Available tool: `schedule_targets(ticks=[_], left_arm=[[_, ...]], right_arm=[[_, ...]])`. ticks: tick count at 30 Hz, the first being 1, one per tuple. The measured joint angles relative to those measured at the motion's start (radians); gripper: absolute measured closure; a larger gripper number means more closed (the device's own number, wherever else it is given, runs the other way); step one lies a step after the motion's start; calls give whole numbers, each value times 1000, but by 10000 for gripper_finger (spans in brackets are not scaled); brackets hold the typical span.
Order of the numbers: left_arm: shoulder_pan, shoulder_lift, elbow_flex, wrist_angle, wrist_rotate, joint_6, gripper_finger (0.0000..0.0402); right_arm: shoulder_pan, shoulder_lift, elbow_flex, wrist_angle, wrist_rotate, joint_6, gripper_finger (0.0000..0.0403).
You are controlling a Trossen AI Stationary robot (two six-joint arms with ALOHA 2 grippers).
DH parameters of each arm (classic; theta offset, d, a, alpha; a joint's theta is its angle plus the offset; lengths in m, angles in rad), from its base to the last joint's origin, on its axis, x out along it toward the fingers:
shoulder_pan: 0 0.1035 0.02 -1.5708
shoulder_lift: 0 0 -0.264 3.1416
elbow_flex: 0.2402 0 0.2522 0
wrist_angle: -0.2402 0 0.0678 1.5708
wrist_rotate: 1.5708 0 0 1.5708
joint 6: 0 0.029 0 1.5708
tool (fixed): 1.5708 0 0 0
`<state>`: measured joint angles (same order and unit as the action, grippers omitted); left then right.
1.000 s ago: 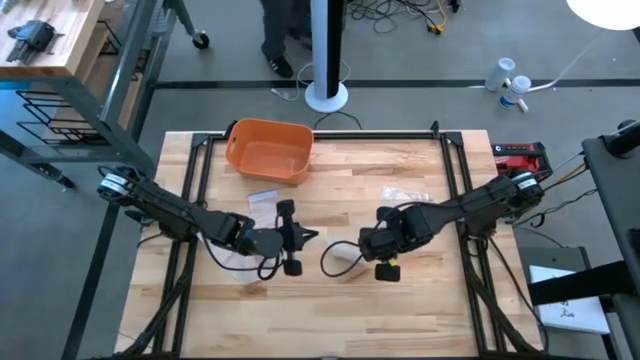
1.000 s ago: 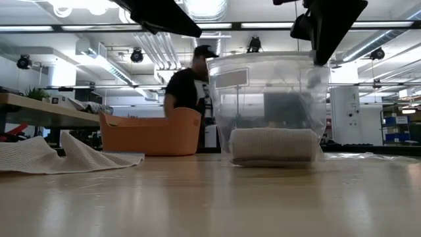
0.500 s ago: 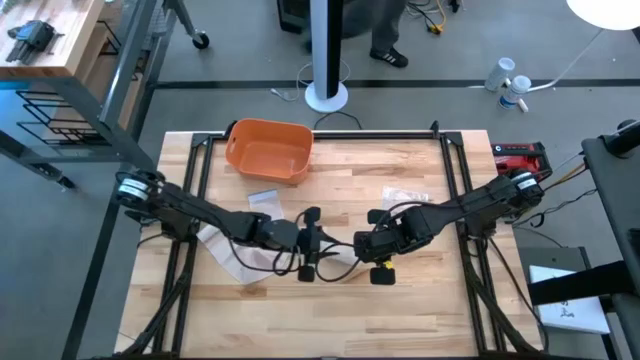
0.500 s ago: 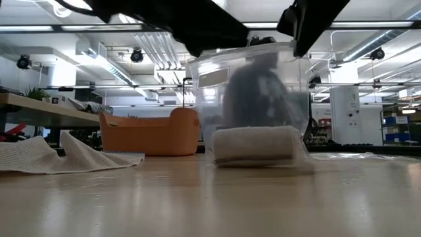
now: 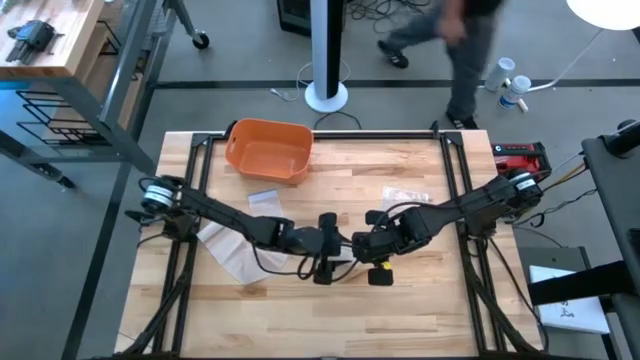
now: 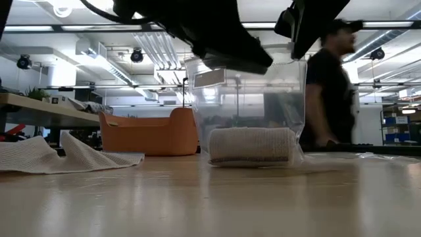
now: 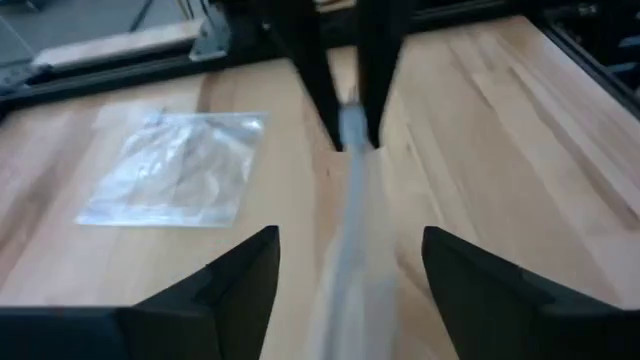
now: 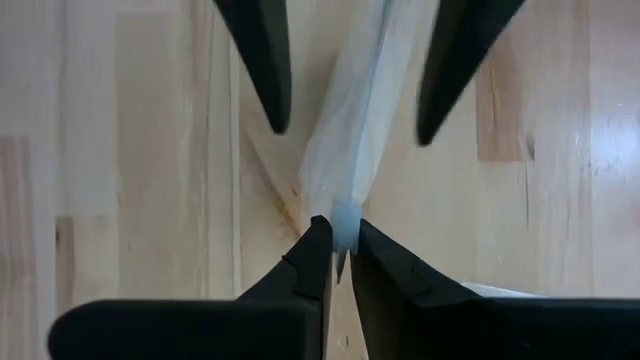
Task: Roll bandage
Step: Close the transparent zip bag, then put the transparent zip bag with the rolled white bandage into the orange bin
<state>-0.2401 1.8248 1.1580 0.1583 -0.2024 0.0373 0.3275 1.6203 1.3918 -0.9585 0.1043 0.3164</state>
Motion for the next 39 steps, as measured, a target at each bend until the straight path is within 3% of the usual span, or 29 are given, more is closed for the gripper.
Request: schedule_targets(ticks=[3, 7, 9, 16, 23, 27, 32, 36, 39], left_arm=[[-1, 2, 37, -106, 10, -54, 213], [0, 1, 97, -224, 36, -127, 347], [0, 1, 106, -245, 40, -133, 384], [1, -18, 100, -285, 21, -178, 401], [4, -136, 104, -438, -167, -203, 401], [29, -253, 107, -618, -290, -301, 401], [178, -431, 125, -916, -381, -484, 401], [372, -558, 124, -972, -383, -503, 401], [573, -622, 124, -967, -307, -498, 401]], right_arm=[[0, 0, 0, -1, -1, -14, 375], [2, 0, -4, 5, -1, -16, 365], [2, 0, -8, 12, 0, -16, 357], [5, 0, -10, 17, 0, 10, 309], [4, -20, 48, 0, 1, 32, 262], [7, -25, 75, 1, 2, 64, 254], [6, -17, 78, 14, 4, 77, 263], [6, 1, 76, 50, 4, 77, 275], [6, 5, 76, 77, 3, 77, 284]])
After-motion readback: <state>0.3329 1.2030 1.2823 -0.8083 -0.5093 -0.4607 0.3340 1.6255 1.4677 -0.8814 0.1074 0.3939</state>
